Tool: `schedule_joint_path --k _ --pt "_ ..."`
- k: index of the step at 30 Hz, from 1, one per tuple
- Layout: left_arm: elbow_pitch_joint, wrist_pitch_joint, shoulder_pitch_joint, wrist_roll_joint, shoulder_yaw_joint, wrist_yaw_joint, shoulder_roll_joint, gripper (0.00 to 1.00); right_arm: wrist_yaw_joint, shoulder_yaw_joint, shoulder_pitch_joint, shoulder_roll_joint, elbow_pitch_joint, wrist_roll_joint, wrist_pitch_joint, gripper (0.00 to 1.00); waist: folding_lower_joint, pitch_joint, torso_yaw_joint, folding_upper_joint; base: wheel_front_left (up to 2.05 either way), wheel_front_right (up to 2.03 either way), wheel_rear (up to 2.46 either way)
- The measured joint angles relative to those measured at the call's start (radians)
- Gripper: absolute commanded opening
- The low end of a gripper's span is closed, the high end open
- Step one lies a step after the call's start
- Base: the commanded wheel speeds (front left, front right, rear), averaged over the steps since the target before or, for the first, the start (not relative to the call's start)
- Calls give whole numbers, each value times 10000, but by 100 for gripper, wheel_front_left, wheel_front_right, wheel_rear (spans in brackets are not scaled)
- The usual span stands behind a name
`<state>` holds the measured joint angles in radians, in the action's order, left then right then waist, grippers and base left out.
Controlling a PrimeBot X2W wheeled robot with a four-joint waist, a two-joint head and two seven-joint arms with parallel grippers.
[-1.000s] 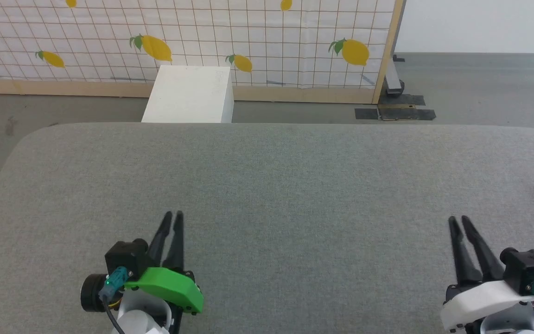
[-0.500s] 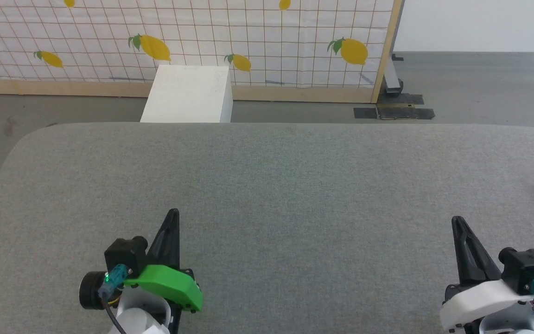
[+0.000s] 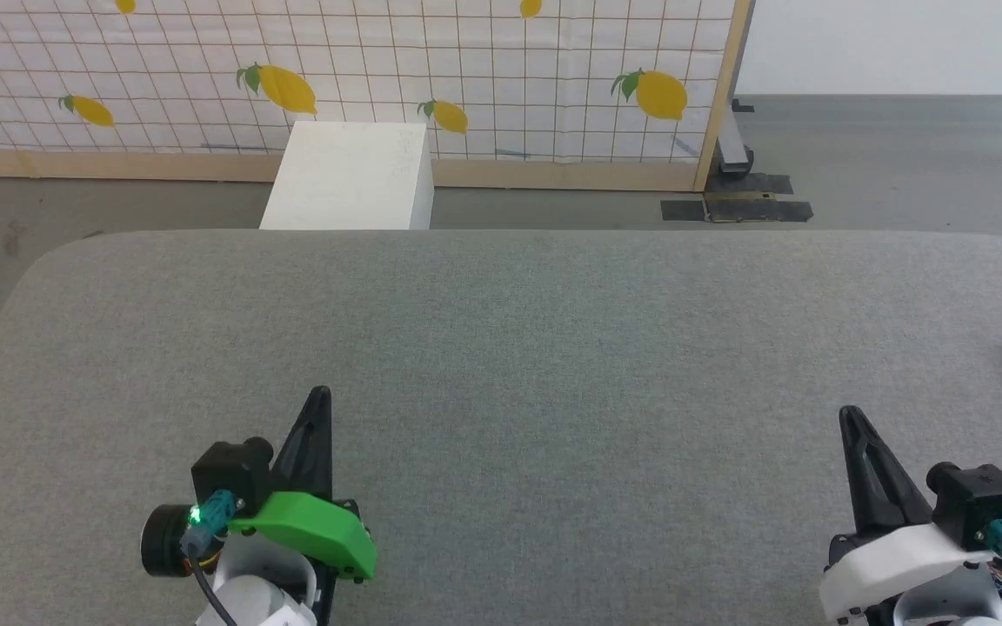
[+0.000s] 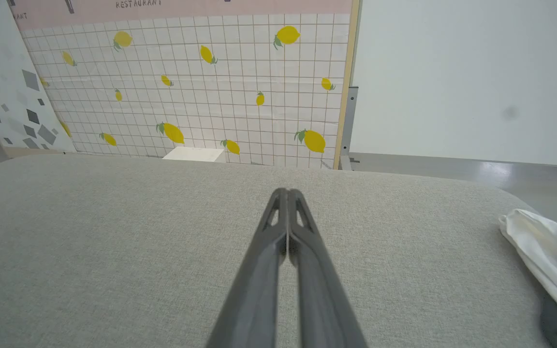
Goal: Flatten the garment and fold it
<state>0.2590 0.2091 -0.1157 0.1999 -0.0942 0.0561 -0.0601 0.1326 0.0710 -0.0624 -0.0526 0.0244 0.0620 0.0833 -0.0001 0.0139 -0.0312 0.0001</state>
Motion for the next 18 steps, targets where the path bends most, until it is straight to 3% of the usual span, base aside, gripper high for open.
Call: schedule_joint_path --k 18 --pt "-441 -332 184 -420 167 -104 2 0 0 -113 28 0 -27 -82 -132 0 0 -25 56 0 0 0 0"
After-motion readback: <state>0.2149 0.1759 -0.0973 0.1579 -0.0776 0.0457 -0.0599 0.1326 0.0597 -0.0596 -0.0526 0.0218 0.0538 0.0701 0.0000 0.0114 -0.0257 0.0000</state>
